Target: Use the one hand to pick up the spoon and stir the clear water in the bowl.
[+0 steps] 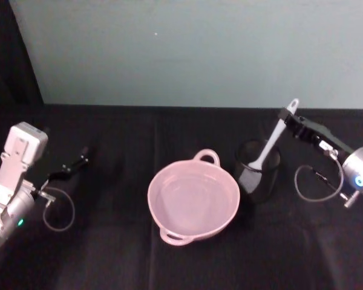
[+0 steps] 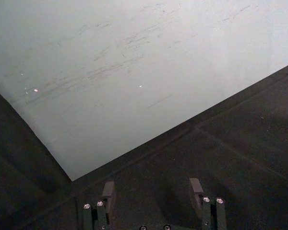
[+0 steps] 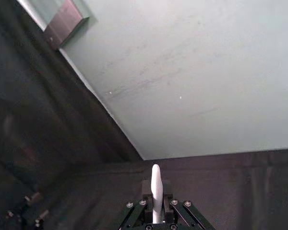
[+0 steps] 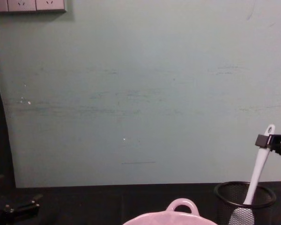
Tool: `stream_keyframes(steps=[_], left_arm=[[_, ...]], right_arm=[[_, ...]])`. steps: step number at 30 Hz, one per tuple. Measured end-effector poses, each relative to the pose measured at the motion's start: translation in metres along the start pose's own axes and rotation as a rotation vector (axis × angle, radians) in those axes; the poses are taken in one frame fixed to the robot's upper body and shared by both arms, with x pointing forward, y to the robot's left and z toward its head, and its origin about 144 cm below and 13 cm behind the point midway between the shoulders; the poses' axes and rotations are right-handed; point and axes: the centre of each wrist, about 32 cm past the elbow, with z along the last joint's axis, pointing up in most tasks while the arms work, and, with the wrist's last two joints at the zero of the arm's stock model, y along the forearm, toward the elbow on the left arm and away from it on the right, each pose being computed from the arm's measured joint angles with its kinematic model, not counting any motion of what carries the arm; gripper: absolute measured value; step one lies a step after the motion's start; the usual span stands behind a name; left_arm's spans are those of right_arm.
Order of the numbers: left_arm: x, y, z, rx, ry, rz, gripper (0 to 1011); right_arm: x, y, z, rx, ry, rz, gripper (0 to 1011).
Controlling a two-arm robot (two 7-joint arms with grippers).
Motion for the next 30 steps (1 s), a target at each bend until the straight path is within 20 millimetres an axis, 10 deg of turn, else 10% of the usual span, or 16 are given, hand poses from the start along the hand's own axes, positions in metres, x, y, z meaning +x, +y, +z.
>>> stream_keyframes(steps=[30], left_arm=[[0.000, 0.000, 0.000, 0.000, 0.000, 0.000, 1005]], right_arm=[[-0.076, 0.011, 0.118, -0.011, -0.415, 0.242, 124]])
